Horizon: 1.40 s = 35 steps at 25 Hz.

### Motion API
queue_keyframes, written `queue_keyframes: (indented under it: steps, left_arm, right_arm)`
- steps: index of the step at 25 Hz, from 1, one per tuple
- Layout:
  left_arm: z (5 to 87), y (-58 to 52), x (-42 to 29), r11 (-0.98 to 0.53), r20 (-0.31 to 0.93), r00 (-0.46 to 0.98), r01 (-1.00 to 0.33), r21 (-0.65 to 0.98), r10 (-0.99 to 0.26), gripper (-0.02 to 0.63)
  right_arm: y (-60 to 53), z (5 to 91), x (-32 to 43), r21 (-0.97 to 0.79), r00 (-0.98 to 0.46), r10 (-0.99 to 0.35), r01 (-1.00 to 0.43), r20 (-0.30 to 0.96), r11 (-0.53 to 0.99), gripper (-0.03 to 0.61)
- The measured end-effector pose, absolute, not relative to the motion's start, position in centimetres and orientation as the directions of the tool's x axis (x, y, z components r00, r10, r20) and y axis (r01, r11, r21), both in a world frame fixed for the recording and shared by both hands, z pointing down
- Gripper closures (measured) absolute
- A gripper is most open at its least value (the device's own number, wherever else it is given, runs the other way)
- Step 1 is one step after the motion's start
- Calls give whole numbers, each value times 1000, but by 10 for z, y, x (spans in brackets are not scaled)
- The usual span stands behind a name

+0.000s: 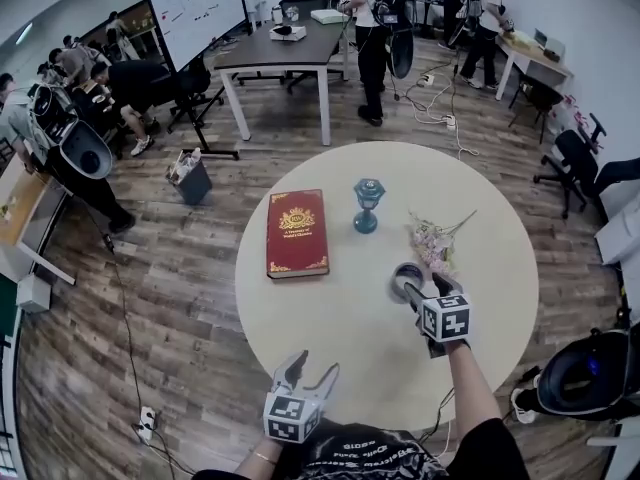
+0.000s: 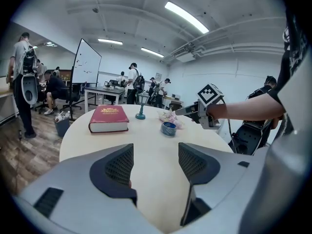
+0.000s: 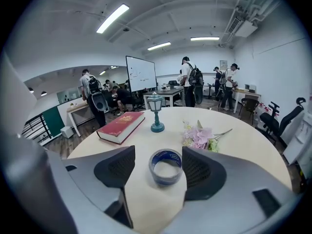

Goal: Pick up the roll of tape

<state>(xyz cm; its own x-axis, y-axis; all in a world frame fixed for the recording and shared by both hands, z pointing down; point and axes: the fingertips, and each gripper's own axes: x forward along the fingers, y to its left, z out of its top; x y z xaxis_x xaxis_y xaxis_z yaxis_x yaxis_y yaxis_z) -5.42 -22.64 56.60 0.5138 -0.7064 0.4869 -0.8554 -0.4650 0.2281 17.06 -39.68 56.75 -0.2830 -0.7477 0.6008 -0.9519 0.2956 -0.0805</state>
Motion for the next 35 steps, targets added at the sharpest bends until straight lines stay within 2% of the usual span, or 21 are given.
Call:
queue_keyframes:
  steps: [11,26,31,33,35]
  left_arm:
    - [577,-234,-57,-418,550,463,-883,215,-695,302]
    - [594,-241,-72,-332,614,384,-921,204,-689,302]
    - [600,-238,-66,-336,633,382,-921,198,-673,302]
    - [601,-238,-66,-340,636,380,-921,192,-671,302]
    - [602,-238,-66,-341,638,380,-921,190,-670,302]
  right_arm:
    - [-437,621,185,-75,-292,-645,-937,706,341,278]
    - [-457,679,196,-70,-241,-572,-950,784,305,285]
    - [-461,690,201,-89,-228,-566,-961,792,262,364]
    - [-462,690,202,-86,-213,-573,-967,791,240,365]
    - [-463,688,201,-74,-195,-579,-972,792,225,395]
